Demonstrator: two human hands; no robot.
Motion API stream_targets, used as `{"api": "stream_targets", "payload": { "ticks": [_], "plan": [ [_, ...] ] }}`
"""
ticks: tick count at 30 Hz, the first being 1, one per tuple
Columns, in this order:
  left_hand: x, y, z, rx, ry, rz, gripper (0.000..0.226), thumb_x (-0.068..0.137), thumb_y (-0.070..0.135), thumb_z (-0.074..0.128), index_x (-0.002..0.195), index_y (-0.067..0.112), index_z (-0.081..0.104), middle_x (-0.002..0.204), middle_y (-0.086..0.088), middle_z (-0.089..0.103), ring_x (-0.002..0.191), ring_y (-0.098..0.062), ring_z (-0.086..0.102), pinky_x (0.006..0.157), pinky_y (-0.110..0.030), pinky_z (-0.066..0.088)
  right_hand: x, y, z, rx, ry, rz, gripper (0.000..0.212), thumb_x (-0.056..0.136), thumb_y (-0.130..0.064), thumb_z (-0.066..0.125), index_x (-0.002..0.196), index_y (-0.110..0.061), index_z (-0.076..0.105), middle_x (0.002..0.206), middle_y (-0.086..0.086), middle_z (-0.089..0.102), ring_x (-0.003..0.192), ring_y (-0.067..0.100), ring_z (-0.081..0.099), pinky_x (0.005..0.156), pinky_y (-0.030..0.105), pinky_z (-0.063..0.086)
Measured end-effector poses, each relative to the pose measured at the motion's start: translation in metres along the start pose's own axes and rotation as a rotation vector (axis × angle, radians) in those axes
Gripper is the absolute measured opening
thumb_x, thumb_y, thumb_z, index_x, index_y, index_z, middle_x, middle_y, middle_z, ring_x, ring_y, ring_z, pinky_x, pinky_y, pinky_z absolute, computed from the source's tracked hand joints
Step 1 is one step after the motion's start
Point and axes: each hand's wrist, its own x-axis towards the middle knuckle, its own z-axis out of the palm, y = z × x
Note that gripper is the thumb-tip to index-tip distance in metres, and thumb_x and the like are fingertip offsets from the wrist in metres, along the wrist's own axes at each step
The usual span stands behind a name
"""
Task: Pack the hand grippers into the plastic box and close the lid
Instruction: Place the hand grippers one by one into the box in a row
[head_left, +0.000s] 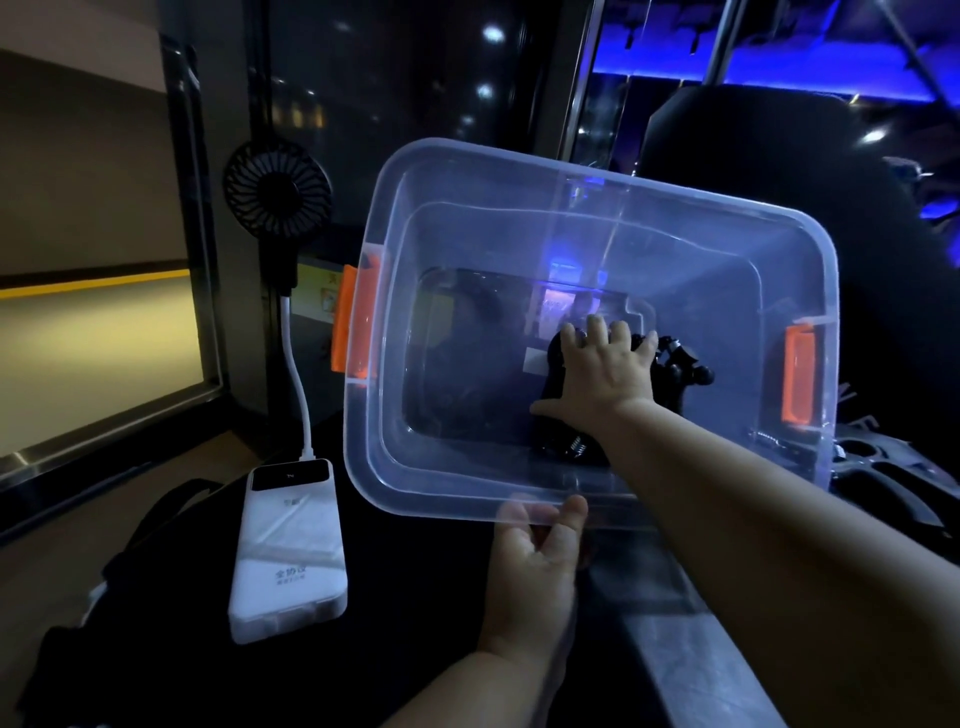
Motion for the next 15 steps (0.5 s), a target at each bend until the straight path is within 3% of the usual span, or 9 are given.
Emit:
{"api": "stream_targets", "payload": {
  "ticks": [4, 8, 15],
  "plan": [
    [-0.001, 0.002, -0.001, 0.015, -0.003, 0.005, 0.019, 0.085, 0.029, 0.066, 0.082, 0.016, 0.052, 0.064, 0.008, 0.063, 0.062, -0.007, 0.061, 0.063, -0.022, 0.050, -0.006, 0.009, -0.008, 0.068, 0.047, 0.010, 0.103, 0.063, -0.088, 0.044, 0.144, -0.030, 0.020, 0.152, 0.008, 0.019, 0.140, 0.033, 0.014, 0.108, 0.068, 0.004],
    [-0.003, 0.006, 0.001, 0.049, 0.006, 0.006, 0.019, 0.085, 0.031, 0.065, 0.084, 0.017, 0.052, 0.069, 0.005, 0.061, 0.061, -0.004, 0.059, 0.068, -0.026, 0.051, -0.024, 0.025, -0.017, 0.204, 0.111, 0.084, 0.089, 0.069, -0.086, 0.037, 0.141, -0.034, 0.027, 0.150, 0.006, 0.023, 0.140, 0.028, 0.012, 0.110, 0.065, 0.003],
    [-0.007, 0.011, 0.004, 0.088, -0.003, 0.005, 0.017, 0.089, 0.031, 0.059, 0.090, 0.017, 0.050, 0.078, 0.000, 0.072, 0.068, -0.007, 0.060, 0.067, -0.025, 0.047, -0.093, 0.063, -0.024, 0.407, 0.235, 0.193, 0.070, 0.077, -0.073, 0.047, 0.133, -0.031, 0.044, 0.139, 0.001, 0.042, 0.134, 0.028, 0.027, 0.104, 0.050, 0.026]
  ]
}}
